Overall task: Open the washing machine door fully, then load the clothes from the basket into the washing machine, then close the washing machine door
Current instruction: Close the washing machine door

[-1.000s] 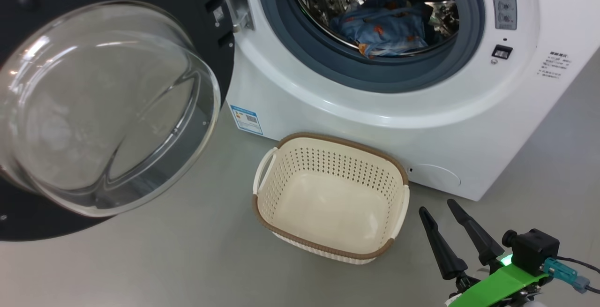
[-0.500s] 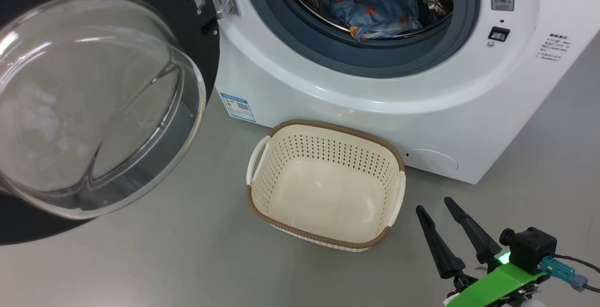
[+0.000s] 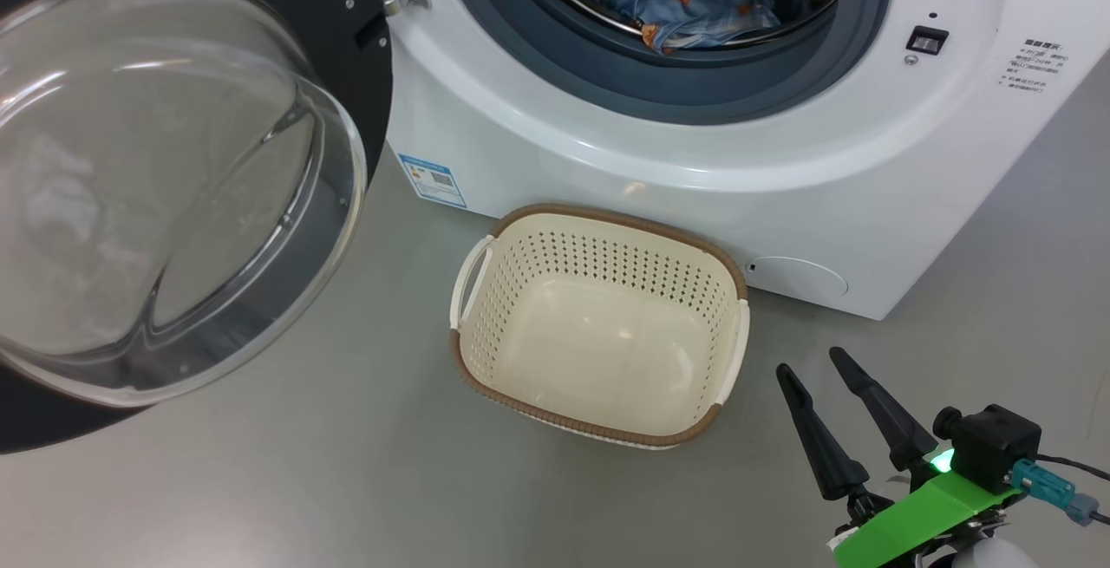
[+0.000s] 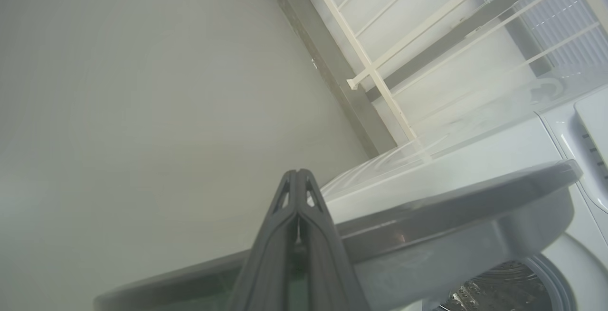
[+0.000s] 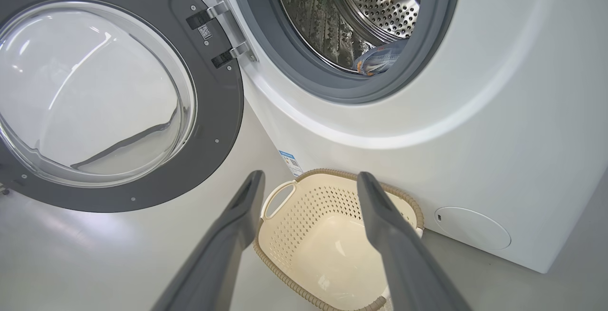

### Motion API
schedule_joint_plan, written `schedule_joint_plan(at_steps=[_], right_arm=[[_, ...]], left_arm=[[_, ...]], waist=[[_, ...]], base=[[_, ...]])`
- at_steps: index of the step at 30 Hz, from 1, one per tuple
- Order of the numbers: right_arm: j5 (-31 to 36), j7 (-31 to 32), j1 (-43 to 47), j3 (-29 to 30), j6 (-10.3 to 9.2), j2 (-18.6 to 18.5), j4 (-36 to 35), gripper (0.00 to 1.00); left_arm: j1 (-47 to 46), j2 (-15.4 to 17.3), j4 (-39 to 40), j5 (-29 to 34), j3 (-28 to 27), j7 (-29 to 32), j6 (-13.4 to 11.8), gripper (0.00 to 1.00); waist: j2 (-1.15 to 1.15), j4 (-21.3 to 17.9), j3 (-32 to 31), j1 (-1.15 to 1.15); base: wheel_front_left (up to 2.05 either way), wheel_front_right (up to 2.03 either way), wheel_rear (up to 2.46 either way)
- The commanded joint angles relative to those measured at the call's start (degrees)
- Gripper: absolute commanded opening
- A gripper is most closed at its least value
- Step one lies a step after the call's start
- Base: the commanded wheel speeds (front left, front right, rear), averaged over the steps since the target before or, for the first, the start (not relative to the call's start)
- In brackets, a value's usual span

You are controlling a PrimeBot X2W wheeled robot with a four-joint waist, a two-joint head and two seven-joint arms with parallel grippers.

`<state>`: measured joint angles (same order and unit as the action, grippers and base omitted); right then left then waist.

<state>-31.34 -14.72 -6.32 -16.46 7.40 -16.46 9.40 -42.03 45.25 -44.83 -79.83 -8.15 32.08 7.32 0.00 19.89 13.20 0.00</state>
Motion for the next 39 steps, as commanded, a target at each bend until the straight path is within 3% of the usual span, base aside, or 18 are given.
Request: schedule_joint_plan(at_steps=[1, 13, 39], right_arm=[[0.4, -0.3, -1.3, -1.2, 0.09, -0.4, -1.4, 1.00], [0.6, -0.3, -0.6, -0.3, 0.09, 0.5, -1.0, 1.00], [1.5, -0.3, 4.6, 1.7, 0.09, 2.0, -0.1, 1.00]], left_arm=[[0.2, 4.2, 0.8, -0.5, -1.7, 0.9, 0.2, 0.00], [2.8, 3.5, 3.4, -4.8, 0.1, 12.6, 0.2, 0.00], [14.5, 1.8, 27.9, -9.9, 3.8, 25.9, 0.1, 0.00]], waist=[[0.00, 0.0, -0.1, 0.00], [0.00, 0.0, -1.9, 0.00], [0.00, -1.6, -9.0, 0.00]], base=[[0.00, 0.00, 0.00], [0.00, 0.00, 0.00], [0.00, 0.00, 0.00]])
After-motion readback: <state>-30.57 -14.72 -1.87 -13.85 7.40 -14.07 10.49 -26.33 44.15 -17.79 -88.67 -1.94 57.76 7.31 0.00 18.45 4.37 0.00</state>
